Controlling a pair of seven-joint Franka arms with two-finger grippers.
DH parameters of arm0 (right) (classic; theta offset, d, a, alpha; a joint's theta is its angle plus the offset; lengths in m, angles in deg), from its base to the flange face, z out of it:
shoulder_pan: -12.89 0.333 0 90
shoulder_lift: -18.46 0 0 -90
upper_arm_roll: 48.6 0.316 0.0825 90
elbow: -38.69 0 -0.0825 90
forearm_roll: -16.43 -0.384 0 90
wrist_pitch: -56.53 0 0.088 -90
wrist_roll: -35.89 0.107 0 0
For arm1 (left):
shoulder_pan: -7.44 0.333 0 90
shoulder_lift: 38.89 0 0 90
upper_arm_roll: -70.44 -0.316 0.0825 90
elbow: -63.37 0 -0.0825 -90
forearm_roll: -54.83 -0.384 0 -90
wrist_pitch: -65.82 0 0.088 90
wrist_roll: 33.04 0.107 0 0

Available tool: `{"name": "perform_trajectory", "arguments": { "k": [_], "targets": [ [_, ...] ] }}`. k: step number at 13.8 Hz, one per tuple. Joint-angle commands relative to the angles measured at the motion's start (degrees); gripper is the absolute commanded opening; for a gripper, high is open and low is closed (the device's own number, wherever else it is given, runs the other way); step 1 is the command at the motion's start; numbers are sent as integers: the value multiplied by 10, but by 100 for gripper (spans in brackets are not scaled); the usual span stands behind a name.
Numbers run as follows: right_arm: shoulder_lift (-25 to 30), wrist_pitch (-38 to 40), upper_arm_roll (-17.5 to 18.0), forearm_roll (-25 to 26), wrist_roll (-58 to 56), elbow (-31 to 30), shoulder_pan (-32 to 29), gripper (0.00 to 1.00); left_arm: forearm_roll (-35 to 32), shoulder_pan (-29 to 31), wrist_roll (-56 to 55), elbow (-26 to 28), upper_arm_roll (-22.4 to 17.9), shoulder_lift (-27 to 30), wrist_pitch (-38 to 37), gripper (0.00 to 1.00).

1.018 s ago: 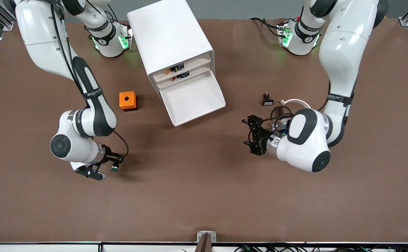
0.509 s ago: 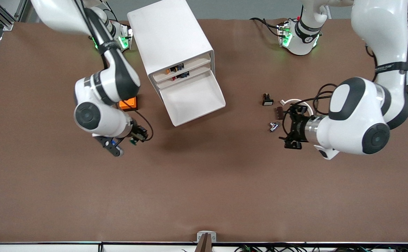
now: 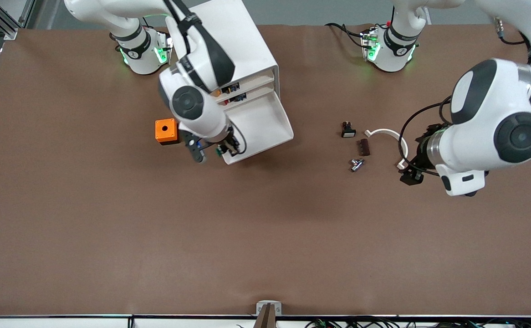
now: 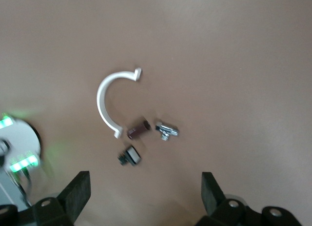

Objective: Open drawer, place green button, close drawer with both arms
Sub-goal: 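Carry the green button into the open drawer and release it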

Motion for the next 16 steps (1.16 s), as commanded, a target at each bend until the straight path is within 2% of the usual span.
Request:
{"name": "perform_trajectory", "arguments": {
  "k": [1, 2, 4, 6, 8, 10, 11, 13, 16],
  "targets": [
    [12, -59, -10, -11, 56, -43, 42, 2, -33, 0, 79, 15, -1, 33, -7, 100],
    [12, -73, -10, -10, 68, -54, 51, 3, -43, 1, 108, 15, -1, 38, -7, 100],
    [11, -98, -11, -4, 97, -66, 69, 13, -54, 7, 184, 15, 0, 40, -7, 100],
    [-1, -121, -11, 5, 116, -65, 74, 38, -55, 14, 283, 16, 0, 54, -7, 100],
    [-6, -120, -11, 27, 119, -64, 74, 73, -54, 16, 317, 16, 1, 60, -7, 100],
    [-6, -117, -14, 36, 119, -59, 69, 95, -51, 15, 320, 16, 8, 67, -4, 100],
    [-4, -114, -17, 40, 118, -55, 65, 100, -49, 11, 321, 17, 9, 68, 0, 100],
    [-2, -100, -42, 70, 99, -23, 43, 100, -48, 11, 323, 26, 20, 65, 24, 100],
    [-1, -1, -47, 75, -36, 57, -22, 100, -46, 9, 322, 27, 50, 36, 60, 100]
  ]
}}
